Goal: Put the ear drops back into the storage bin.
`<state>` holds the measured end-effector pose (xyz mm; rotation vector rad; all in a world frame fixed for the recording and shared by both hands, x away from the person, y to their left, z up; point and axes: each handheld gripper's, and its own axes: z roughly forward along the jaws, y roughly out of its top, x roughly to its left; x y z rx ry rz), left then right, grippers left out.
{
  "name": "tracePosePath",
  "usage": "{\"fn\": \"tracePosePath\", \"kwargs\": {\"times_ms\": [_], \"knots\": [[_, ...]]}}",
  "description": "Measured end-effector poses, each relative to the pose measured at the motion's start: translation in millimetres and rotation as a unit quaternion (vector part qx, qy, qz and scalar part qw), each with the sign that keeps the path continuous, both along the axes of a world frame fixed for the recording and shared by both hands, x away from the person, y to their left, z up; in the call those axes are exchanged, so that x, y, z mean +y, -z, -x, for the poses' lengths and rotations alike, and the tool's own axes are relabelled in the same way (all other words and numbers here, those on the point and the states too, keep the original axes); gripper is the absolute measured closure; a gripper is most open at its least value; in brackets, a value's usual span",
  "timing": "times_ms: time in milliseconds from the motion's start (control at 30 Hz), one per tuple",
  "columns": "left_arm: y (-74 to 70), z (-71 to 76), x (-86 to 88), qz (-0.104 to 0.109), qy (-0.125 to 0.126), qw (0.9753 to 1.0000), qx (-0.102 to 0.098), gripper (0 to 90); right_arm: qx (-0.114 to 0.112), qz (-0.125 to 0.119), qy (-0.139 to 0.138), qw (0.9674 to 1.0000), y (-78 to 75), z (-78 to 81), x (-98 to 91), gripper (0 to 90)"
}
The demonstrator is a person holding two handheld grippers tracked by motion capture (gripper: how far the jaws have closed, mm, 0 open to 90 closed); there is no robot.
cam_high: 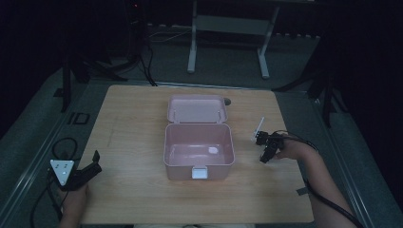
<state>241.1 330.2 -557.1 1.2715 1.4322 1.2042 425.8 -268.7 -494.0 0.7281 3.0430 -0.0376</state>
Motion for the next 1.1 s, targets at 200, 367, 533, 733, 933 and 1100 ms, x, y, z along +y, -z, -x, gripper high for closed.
{"fn": "tracePosePath", "kwargs": {"times_ms": [200,367,533,733,933,1100], "knots": [[0.0,0.0,0.2,0.001,0.001,1.0,0.0,0.4,0.007,0.019,-0.033,0.9993,-3.8,3.4,2.2,59.5],[0.0,-0.1,0.1,0.001,0.001,1.0,0.0,0.4,0.009,0.021,-0.061,0.9979,-10.7,7.3,3.4,59.6],[0.0,-0.1,-0.2,0.0,0.001,1.0,-0.001,0.4,0.007,0.02,-0.081,0.9965,-16.9,10.9,5.3,59.6],[0.0,-0.1,-0.2,0.0,0.001,1.0,-0.001,0.4,-0.004,0.02,-0.106,0.9942,-30.6,16.8,10.2,59.6],[0.1,-0.2,-0.2,0.0,0.001,1.0,-0.001,0.4,-0.014,0.017,-0.129,0.9914,-52.4,25.8,18.8,59.6],[0.0,-0.1,-0.4,0.0,0.002,1.0,-0.001,0.4,-0.014,0.016,-0.152,0.9881,-72.5,34.2,27.8,59.7]]}}
